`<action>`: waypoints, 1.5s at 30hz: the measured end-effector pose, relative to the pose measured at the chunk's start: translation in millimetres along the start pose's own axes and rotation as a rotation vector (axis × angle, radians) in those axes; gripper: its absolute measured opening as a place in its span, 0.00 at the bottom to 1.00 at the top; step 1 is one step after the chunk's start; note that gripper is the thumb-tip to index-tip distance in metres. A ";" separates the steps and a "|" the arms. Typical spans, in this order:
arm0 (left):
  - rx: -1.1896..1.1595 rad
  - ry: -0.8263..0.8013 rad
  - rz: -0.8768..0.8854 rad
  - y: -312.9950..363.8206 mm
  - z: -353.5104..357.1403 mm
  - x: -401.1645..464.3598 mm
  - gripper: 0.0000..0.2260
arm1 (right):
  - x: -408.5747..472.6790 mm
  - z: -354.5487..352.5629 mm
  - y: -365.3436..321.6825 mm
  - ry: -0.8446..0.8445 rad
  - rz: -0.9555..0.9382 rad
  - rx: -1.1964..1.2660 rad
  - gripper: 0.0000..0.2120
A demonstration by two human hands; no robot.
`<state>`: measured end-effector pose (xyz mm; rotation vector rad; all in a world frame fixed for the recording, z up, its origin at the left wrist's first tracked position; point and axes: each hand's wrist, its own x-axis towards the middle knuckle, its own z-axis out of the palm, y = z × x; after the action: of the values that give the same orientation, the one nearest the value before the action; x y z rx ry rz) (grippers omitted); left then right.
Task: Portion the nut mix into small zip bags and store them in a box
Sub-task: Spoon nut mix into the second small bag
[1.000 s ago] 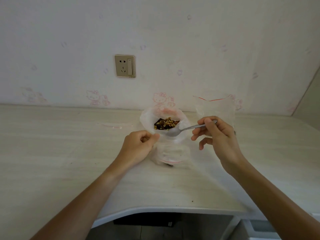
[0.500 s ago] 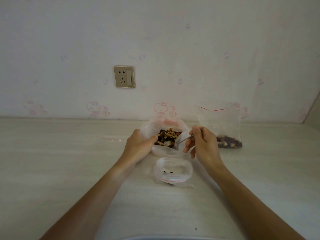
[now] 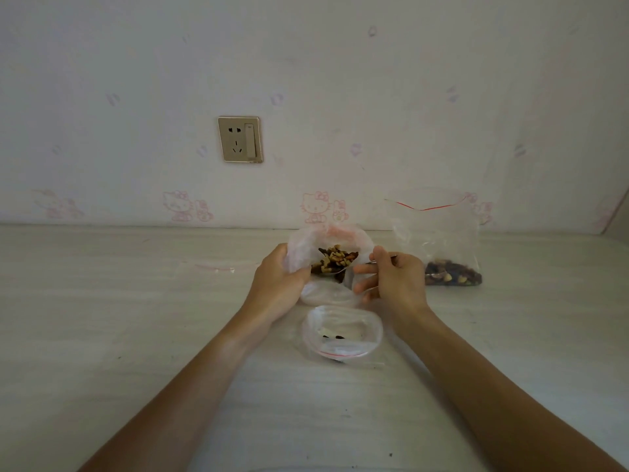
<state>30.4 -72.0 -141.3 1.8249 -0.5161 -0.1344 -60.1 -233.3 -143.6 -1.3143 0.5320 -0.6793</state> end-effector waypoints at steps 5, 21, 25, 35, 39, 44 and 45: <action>0.042 0.016 0.022 -2.4 -2.8 0.0 0.07 | -6.1 1.5 4.2 -0.051 -0.032 -0.056 0.27; 0.171 0.134 0.080 -10.3 -14.8 -4.6 0.18 | -8.5 -13.9 -1.3 0.036 -0.011 -0.004 0.14; 0.267 0.250 0.088 -10.0 -18.7 -17.6 0.20 | -10.4 -15.7 -5.9 0.027 -0.033 -0.018 0.15; 0.338 -0.021 0.150 -10.0 -13.1 -55.0 0.26 | -33.3 -33.1 -42.3 -0.052 -0.091 0.036 0.14; 0.368 -0.116 0.108 -10.4 -13.6 -54.7 0.17 | -60.2 -54.5 -53.3 -0.102 -0.092 0.023 0.15; 0.254 -0.181 0.112 -6.1 -13.8 -54.7 0.05 | -86.9 -76.0 -45.2 -0.193 -0.059 -0.056 0.16; 0.207 -0.185 0.102 -5.0 -14.0 -54.9 0.04 | -90.5 -78.8 -42.8 -0.212 -0.068 -0.076 0.16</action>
<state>-12.5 -35.9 -150.7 1.9939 -0.7760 -0.1865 -184.8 -227.7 -118.3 -1.4620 0.3452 -0.5711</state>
